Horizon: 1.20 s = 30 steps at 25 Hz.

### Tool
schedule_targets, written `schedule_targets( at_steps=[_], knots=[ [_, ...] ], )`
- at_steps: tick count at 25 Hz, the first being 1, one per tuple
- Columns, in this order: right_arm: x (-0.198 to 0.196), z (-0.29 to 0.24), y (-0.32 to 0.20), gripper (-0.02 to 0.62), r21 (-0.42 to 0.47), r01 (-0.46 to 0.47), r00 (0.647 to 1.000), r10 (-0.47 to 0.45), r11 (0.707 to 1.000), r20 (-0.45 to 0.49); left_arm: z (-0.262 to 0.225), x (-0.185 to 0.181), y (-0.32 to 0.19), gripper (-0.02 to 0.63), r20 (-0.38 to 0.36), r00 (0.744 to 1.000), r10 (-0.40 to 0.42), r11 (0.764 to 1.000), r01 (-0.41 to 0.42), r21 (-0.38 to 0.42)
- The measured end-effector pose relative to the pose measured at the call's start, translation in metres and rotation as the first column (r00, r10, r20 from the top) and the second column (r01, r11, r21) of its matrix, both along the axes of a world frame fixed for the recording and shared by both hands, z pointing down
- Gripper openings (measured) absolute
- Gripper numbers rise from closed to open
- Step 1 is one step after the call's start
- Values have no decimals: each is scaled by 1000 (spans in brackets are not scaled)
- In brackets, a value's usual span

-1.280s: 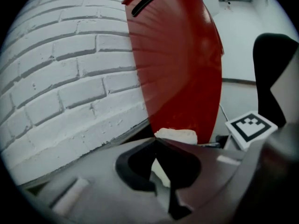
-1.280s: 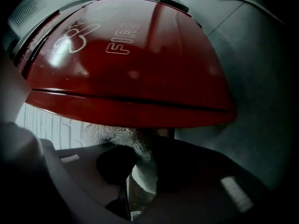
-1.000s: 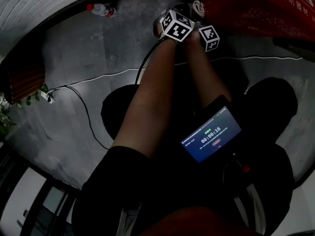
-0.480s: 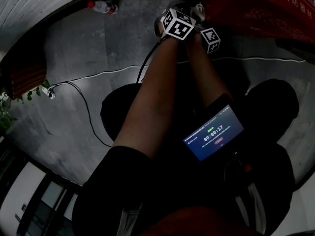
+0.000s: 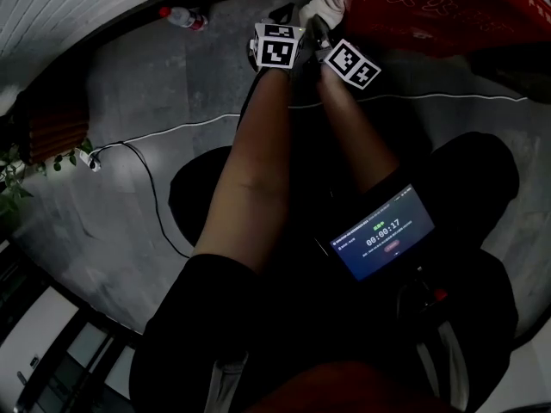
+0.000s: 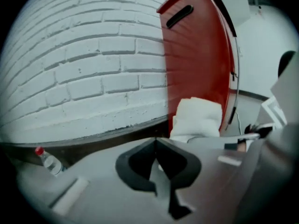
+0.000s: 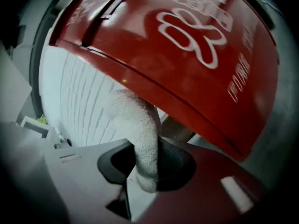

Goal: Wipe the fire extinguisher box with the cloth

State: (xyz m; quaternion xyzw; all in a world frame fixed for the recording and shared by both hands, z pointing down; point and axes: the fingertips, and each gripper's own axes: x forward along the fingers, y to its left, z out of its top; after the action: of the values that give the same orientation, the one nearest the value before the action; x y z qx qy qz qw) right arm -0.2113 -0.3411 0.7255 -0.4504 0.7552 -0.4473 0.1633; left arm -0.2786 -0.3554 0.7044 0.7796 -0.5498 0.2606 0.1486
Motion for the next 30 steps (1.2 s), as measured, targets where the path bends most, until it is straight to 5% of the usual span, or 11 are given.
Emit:
schedule_targets(
  at_steps=[4, 8, 17, 23, 30],
  knots=[
    [-9, -52, 20, 91, 175, 141, 972, -103, 974, -212, -33, -9, 16, 2, -77, 993, -87, 995, 90, 37],
    [-16, -98, 39, 91, 301, 248, 940, -154, 921, -305, -55, -15, 32, 0, -105, 984, -141, 986, 150, 77],
    [24, -156, 66, 91, 373, 347, 898, -189, 861, -399, -126, 5, 53, 0, -124, 975, -185, 955, 208, 211],
    [7, -213, 84, 92, 447, 466, 853, -254, 764, -457, -186, 15, 68, 2, -172, 971, -168, 929, 214, 301],
    [45, -278, 103, 92, 480, 500, 835, -254, 721, -488, -274, 33, 86, 0, -256, 954, -158, 863, 260, 434]
  ],
)
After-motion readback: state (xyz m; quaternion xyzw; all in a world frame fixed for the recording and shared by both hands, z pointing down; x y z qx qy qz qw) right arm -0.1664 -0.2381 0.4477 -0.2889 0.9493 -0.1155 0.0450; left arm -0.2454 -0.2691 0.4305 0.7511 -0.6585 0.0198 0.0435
